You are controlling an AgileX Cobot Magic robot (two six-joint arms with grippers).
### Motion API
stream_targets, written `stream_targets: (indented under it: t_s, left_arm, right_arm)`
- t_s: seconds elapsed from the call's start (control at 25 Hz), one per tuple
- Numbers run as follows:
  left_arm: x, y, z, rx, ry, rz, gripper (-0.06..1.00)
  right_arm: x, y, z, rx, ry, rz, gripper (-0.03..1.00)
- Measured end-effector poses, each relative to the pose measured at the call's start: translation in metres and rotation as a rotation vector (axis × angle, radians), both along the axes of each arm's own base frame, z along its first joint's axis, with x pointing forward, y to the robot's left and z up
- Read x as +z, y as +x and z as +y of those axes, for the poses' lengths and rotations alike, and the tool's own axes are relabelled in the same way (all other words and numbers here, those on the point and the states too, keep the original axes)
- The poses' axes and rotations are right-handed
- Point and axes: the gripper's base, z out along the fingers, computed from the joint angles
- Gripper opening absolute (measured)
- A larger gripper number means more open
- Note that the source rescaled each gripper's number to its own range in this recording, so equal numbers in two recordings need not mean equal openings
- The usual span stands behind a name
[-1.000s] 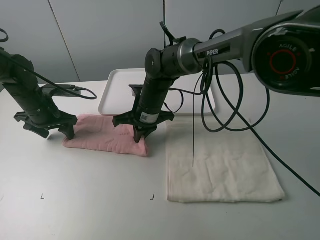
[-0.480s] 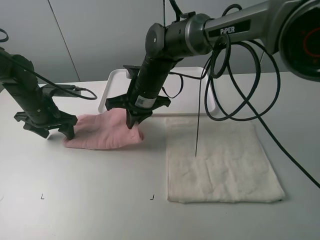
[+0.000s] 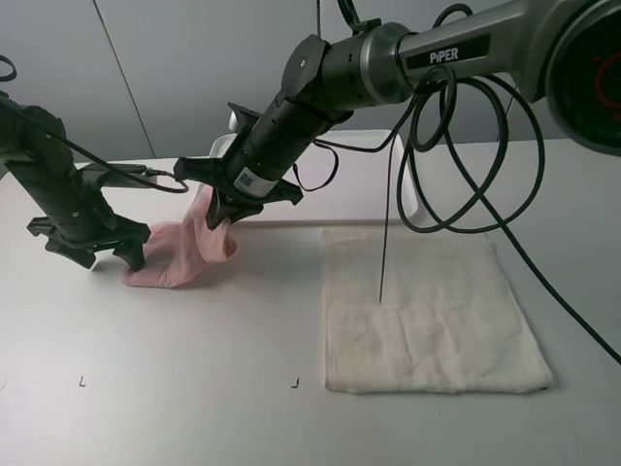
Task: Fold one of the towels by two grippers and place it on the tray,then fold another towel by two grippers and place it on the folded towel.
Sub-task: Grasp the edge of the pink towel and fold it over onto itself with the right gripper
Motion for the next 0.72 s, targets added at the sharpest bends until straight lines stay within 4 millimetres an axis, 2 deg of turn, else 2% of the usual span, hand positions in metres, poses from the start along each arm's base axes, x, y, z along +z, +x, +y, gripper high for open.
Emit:
stream_targets:
  t_s: [0.12,0.36,0.72]
  left_arm:
    - [0.0,0.0,0.0,0.0,0.0,0.0,0.95]
    - [0.0,0.0,0.0,0.0,0.0,0.0,0.95]
    - [0.0,0.0,0.0,0.0,0.0,0.0,0.95]
  right_arm:
    - [-0.002,0.0,0.004,-0.023,0.048,0.036,0.05]
    - [-0.022,-0.012,0.007,0.054,0.073,0.187,0.05]
    - [-0.02,-0.015,0.001,0.1,0.076,0.252,0.05]
